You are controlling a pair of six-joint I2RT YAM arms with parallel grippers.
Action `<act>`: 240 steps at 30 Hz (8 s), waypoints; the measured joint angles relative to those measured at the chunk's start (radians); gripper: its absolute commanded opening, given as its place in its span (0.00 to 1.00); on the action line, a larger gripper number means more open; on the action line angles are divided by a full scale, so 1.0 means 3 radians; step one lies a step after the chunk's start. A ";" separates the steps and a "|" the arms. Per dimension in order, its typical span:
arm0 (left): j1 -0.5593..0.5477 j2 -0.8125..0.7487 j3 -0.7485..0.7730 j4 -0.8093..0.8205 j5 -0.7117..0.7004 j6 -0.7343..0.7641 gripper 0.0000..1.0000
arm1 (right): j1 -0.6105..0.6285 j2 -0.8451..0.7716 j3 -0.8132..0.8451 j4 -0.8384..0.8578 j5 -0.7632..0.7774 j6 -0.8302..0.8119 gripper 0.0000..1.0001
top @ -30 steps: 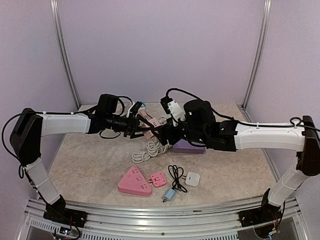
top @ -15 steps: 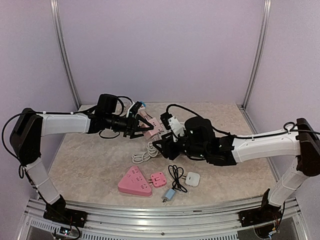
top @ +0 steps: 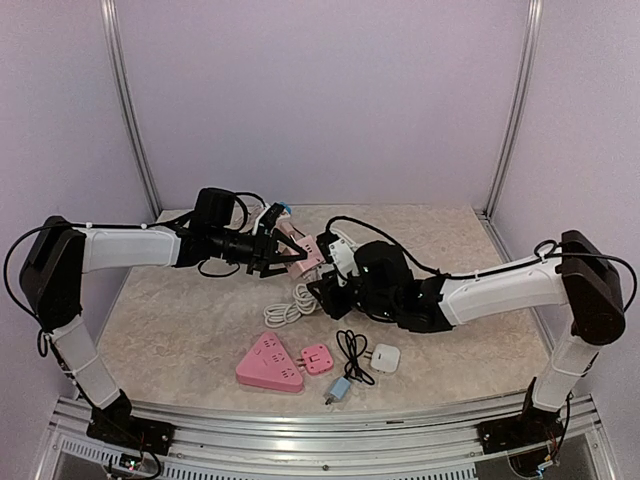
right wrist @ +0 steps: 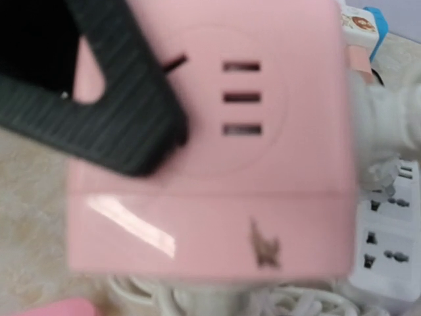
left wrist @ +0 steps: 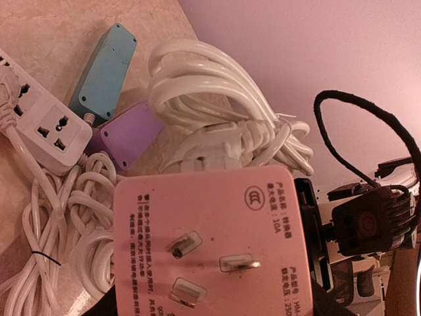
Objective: Pull the plug off the socket
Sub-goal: Remove the plug from the socket.
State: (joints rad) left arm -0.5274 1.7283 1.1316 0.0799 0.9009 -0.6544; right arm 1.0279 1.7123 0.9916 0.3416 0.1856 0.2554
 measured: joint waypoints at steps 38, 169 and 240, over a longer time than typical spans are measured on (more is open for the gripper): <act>-0.0006 -0.0001 0.0000 -0.0034 -0.0046 0.0107 0.19 | -0.0010 0.0404 0.0367 -0.0106 0.0159 0.0088 0.00; -0.0020 -0.0223 0.0074 -0.0347 -0.0123 0.0430 0.10 | 0.0221 0.0286 0.0637 -0.0675 0.0683 0.0572 0.00; 0.0069 -0.0292 -0.0024 -0.0257 -0.0062 0.0380 0.10 | 0.0215 0.0116 0.0347 -0.0479 0.0464 0.0340 0.00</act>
State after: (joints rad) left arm -0.5068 1.6405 1.1244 0.0029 0.8822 -0.5404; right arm 1.0924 1.7470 1.0958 0.1978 0.3248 0.3573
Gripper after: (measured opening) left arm 0.631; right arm 0.194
